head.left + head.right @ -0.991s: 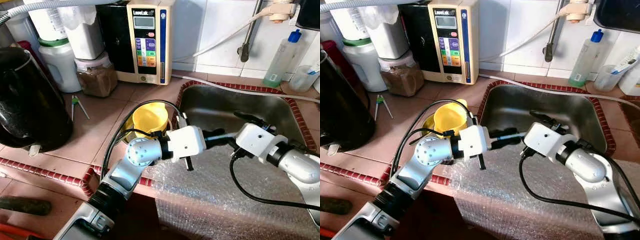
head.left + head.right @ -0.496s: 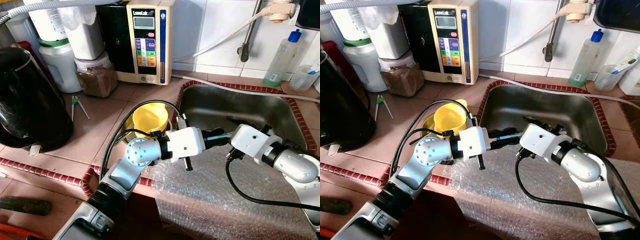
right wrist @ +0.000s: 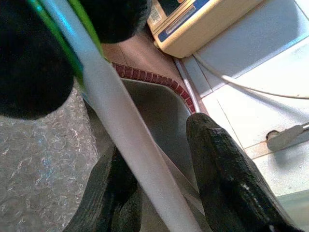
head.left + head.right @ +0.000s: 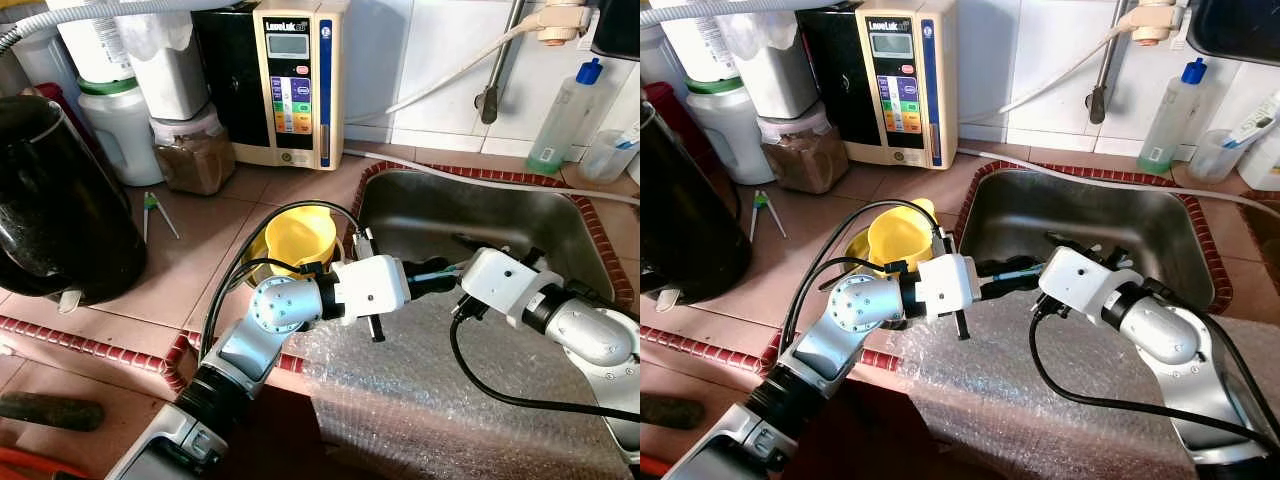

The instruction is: Kitchen organization

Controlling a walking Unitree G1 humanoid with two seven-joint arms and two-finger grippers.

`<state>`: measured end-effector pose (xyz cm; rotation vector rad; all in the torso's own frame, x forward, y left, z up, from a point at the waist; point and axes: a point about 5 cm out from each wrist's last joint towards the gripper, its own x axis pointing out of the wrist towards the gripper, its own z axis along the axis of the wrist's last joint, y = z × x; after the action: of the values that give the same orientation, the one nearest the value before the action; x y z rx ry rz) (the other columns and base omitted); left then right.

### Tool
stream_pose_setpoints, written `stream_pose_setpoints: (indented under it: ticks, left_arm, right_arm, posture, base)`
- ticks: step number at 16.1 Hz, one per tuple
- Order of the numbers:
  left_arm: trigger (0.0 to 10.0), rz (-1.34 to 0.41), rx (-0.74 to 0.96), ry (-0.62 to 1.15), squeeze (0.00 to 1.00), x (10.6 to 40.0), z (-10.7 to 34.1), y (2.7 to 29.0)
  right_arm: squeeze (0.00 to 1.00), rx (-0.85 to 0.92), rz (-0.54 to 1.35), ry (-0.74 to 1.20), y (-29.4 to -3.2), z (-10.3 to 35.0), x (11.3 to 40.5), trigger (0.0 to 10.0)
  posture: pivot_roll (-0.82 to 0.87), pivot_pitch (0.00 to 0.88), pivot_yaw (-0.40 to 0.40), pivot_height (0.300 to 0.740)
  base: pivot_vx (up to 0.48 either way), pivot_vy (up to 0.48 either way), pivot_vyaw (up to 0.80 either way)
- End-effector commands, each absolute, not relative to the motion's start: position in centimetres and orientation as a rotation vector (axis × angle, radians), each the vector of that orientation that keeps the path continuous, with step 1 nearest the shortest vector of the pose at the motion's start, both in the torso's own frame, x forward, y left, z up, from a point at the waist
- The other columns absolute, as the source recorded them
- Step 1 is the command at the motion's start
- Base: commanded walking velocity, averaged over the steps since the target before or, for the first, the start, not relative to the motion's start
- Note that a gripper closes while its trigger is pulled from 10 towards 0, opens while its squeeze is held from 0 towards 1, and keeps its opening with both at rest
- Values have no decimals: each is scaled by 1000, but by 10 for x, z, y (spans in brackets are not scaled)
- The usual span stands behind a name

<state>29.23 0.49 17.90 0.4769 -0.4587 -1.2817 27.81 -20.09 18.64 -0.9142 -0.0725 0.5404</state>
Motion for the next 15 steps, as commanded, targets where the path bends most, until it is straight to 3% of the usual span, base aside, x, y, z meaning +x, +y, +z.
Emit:
stream_pose_setpoints:
  ticks: [1, 5, 15]
  left_arm:
    - [10000, -1296, 424, -485, 1000, 290, 184, 0]
    - [10000, -1252, 369, -573, 1000, 293, 201, 5]
    - [10000, -1179, 409, -520, 1000, 303, 187, 42]
  right_arm:
    - [0, -921, 555, -90, -196, 187, 279, 0]
    - [0, -922, 521, -99, -202, 189, 279, 0]
    - [0, -923, 464, -93, -213, 189, 280, 0]
  posture:
    - [-87, 29, 67, 740]
    - [-89, 28, 72, 740]
    - [-77, 16, 68, 740]
  base:
    - [0, 0, 0]
    - [0, 0, 0]
    - [0, 0, 0]
